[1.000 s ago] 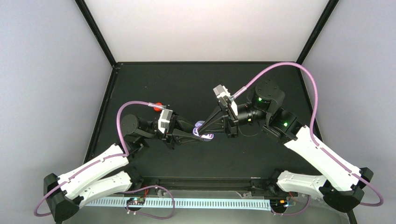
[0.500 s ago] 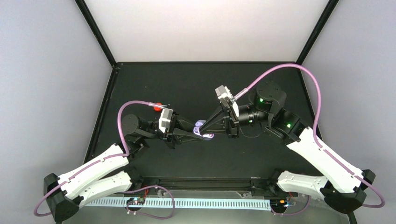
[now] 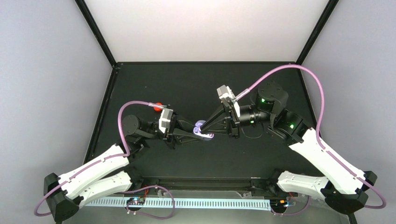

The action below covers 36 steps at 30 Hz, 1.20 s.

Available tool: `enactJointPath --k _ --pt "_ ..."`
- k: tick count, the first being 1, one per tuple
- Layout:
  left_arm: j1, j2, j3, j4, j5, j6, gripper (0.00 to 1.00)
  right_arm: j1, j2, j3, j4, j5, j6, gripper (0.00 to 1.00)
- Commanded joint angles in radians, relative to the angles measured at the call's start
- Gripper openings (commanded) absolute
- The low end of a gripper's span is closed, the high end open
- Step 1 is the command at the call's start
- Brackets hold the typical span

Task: Insert the wireless bluetooth earbuds into the charging case
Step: Place the earbud in the charging case.

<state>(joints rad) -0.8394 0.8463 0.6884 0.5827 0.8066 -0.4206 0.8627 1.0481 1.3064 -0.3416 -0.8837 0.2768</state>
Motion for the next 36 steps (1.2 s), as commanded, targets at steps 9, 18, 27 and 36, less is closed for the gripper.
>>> enactJointPath --k 9,18,27,36 --pt "-0.006 -0.006 -0.031 0.163 -0.013 -0.092 0.02 0.006 -0.008 0.044 -0.044 0.046 -0.031 0.14" --pt "-0.006 -0.007 -0.030 0.160 -0.018 -0.093 0.02 0.005 -0.016 0.045 -0.067 0.061 -0.040 0.17" --pt "-0.006 -0.007 -0.028 0.146 -0.029 -0.086 0.01 0.005 -0.038 0.042 -0.093 0.084 -0.047 0.20" --pt "-0.006 -0.008 -0.030 0.143 -0.030 -0.092 0.02 0.005 -0.054 0.038 -0.114 0.111 -0.059 0.22"
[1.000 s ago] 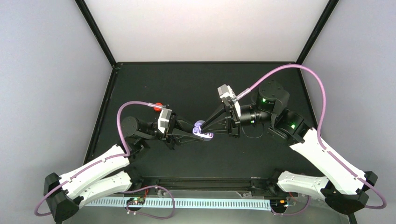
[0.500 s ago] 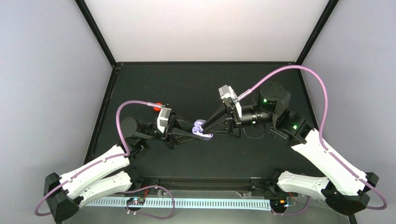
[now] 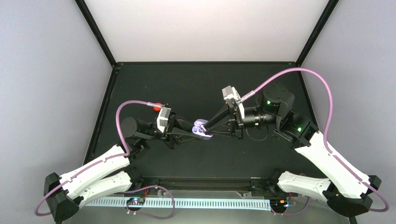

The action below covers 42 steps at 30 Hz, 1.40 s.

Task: Insert the wireless bluetooth earbuds into the charging case
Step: Place the earbud in the charging case.

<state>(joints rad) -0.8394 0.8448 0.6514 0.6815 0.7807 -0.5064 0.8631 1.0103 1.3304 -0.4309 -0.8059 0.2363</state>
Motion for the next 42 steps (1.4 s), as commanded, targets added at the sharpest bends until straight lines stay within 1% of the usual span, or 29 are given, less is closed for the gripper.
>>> enactJointPath --k 1,19,25,30,33,38,42 --pt "-0.006 -0.007 0.007 0.043 -0.005 -0.006 0.02 0.005 -0.019 0.011 -0.024 0.036 -0.019 0.22" --pt "-0.006 -0.009 -0.001 0.030 -0.020 -0.002 0.02 0.005 -0.046 0.000 -0.061 0.084 -0.035 0.22" --pt "-0.006 -0.016 -0.005 0.003 -0.039 0.017 0.02 0.005 -0.047 0.024 -0.081 0.106 -0.025 0.24" --pt "-0.006 -0.032 -0.009 -0.041 -0.068 0.056 0.02 0.004 -0.039 0.090 -0.154 0.145 -0.003 0.33" --pt "-0.006 -0.032 -0.009 -0.041 -0.071 0.060 0.02 0.004 -0.041 0.111 -0.191 0.175 0.002 0.36" --pt "-0.006 -0.033 -0.009 -0.054 -0.084 0.069 0.02 0.004 -0.024 0.157 -0.263 0.228 0.018 0.36" --pt "-0.006 -0.039 -0.004 -0.105 -0.114 0.104 0.02 0.005 0.044 0.267 -0.398 0.262 0.031 0.32"
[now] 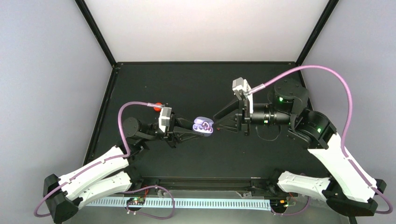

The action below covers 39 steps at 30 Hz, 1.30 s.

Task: Insert the wireless bluetooth earbuds into the charging case
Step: Place the earbud in the charging case.

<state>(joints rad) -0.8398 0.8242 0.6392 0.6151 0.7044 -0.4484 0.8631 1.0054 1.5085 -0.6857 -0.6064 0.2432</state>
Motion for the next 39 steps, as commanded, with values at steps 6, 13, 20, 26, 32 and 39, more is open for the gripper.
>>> enactJointPath --k 6,13,20,26,32,39 --pt "-0.007 -0.015 0.006 -0.059 -0.062 0.067 0.02 0.005 0.104 0.179 -0.276 0.114 0.037 0.30" --pt "-0.006 -0.002 0.008 -0.059 -0.065 0.078 0.02 0.005 0.134 0.194 -0.311 0.136 0.042 0.27" --pt "-0.006 0.006 0.008 -0.064 -0.073 0.078 0.02 0.005 0.155 0.206 -0.311 0.114 0.041 0.26" --pt "-0.006 0.013 0.009 -0.064 -0.073 0.077 0.02 0.005 0.164 0.210 -0.311 0.108 0.041 0.25" --pt "-0.006 0.020 0.013 -0.059 -0.071 0.076 0.01 0.004 0.172 0.210 -0.312 0.107 0.041 0.22" --pt "-0.007 0.023 0.013 -0.056 -0.070 0.074 0.02 0.004 0.177 0.213 -0.309 0.094 0.044 0.20"
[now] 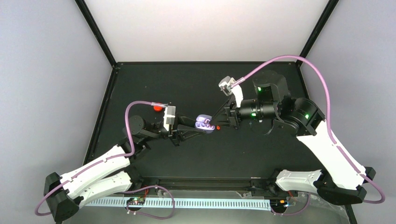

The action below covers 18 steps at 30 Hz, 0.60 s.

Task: Insert the wireless bluetooth earbuds into the charging case
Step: Place the earbud in the charging case.

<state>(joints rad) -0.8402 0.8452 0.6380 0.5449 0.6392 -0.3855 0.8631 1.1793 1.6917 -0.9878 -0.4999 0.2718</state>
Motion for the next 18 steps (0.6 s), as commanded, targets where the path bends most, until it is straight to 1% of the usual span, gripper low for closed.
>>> enactJointPath --k 1,12,18 --pt "-0.005 0.002 0.014 0.015 -0.005 0.011 0.01 0.004 0.005 0.029 -0.008 -0.012 0.016 0.20" --pt "-0.005 0.003 0.015 0.019 -0.002 0.011 0.02 0.006 0.021 0.025 -0.010 -0.019 0.019 0.17" --pt "-0.006 0.003 0.015 0.020 -0.001 0.014 0.02 0.006 0.026 0.029 -0.011 -0.020 0.019 0.13"
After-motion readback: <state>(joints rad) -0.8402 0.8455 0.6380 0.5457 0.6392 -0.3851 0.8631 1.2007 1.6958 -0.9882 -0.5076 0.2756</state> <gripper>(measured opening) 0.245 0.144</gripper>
